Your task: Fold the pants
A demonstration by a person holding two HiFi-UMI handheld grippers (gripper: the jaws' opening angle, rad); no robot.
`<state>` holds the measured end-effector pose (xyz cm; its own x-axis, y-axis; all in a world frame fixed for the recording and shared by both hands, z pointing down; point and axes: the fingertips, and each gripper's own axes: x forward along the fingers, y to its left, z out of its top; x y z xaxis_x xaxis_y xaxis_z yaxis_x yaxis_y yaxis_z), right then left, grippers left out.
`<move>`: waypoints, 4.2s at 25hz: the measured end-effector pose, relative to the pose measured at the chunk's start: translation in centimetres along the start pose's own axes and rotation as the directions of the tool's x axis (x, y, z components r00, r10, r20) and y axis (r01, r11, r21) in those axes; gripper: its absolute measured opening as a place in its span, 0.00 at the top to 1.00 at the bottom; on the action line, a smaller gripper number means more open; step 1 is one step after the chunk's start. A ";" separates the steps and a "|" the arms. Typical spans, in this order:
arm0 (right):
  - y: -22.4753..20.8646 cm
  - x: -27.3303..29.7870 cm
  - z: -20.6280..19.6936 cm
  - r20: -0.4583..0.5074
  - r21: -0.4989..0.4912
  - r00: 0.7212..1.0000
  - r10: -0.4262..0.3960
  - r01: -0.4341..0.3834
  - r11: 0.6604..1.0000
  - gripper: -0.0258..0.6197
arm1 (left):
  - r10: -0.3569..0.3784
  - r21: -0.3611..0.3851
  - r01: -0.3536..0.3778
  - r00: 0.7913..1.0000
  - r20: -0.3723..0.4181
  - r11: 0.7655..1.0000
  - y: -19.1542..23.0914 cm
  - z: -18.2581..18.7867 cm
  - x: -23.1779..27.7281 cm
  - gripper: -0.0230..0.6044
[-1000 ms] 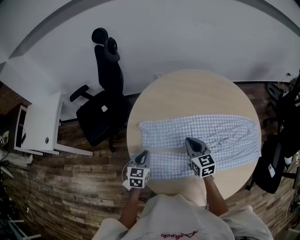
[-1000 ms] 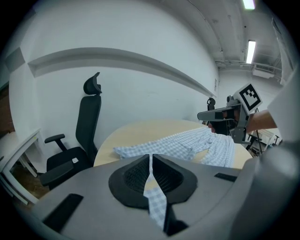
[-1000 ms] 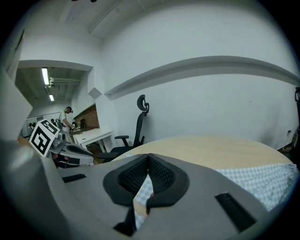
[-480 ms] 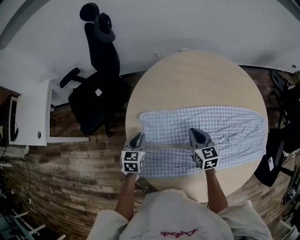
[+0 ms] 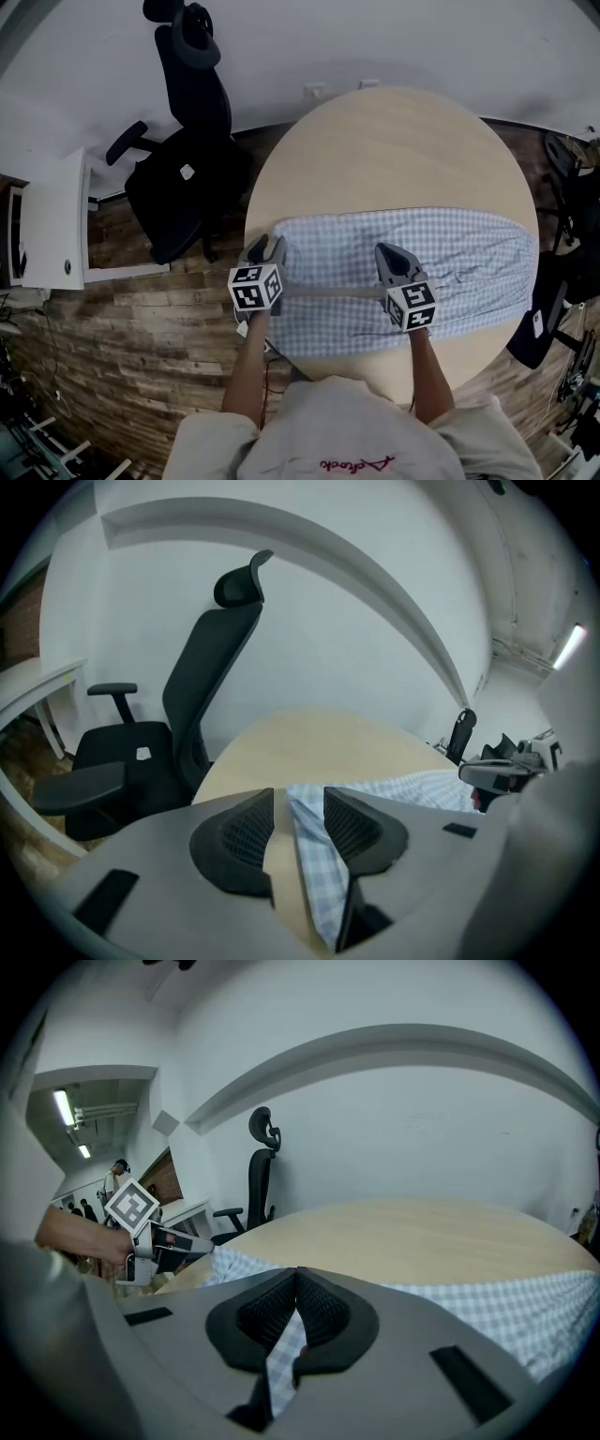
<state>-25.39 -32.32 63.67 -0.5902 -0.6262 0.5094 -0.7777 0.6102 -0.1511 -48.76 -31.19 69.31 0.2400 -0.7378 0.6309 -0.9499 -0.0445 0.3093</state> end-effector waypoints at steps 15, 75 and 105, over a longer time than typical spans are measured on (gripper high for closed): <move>-4.1 4.1 0.9 -0.092 -0.185 0.994 0.058 -0.074 0.980 0.91 | -0.051 0.083 0.065 0.986 -0.160 0.994 1.9 -0.5 1.6 0.89; -3.2 -2.2 1.2 -0.580 -0.609 0.803 0.134 -0.537 0.584 0.91 | -0.037 0.824 0.396 0.908 -0.418 0.407 0.0 2.1 -7.0 0.89; 8.8 -19.1 -14.4 -0.570 -0.662 0.806 0.158 -0.564 0.494 0.91 | 0.080 0.869 0.284 0.936 -0.343 0.405 -3.0 -17.2 -21.6 0.89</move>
<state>-17.88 -8.00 64.78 -0.4758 -0.1320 0.8696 0.0923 0.9757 0.1986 -47.67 -3.49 66.99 0.2169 -0.4627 0.8596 -0.4903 -0.8130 -0.3140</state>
